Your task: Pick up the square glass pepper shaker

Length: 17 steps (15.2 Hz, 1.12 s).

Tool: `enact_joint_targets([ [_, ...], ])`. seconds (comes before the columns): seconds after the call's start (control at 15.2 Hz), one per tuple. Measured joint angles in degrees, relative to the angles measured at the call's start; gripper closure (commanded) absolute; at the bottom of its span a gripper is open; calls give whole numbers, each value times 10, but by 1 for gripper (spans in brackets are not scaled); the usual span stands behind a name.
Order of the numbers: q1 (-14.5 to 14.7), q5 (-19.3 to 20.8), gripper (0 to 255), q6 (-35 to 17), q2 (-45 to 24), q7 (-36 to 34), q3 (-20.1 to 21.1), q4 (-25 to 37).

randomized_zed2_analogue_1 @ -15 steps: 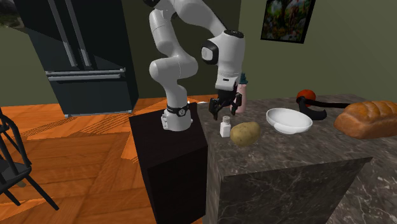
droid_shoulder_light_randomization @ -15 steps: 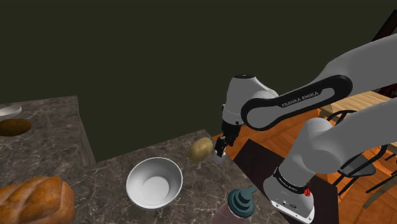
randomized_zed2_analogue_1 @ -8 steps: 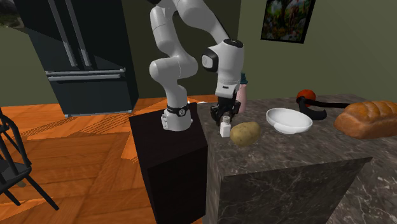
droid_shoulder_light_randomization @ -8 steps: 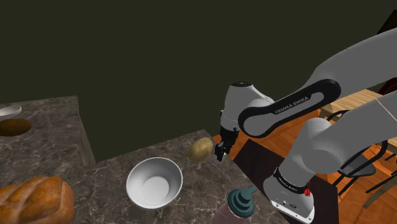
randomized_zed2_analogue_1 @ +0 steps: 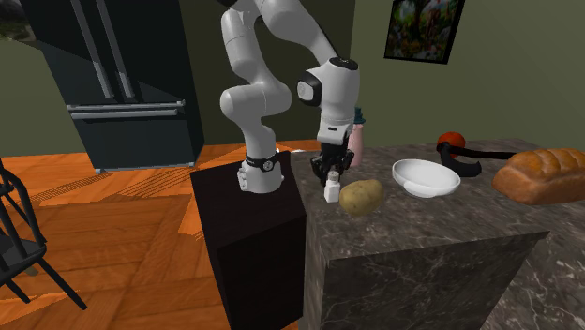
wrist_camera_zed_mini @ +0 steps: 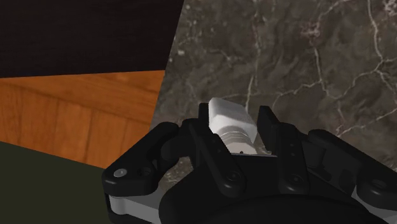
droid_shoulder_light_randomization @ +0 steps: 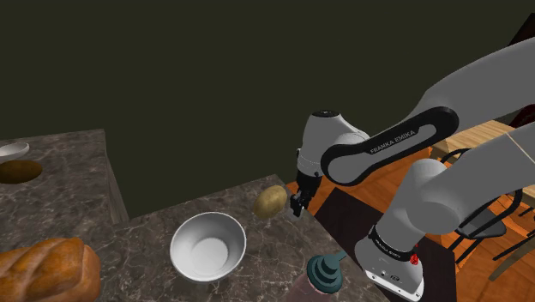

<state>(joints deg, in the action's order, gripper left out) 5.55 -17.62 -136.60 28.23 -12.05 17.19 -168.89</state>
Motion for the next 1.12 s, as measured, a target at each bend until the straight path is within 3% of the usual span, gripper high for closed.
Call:
enact_joint_targets([
  [1.12,-4,24,255,166,113,-11,-23,54],
])
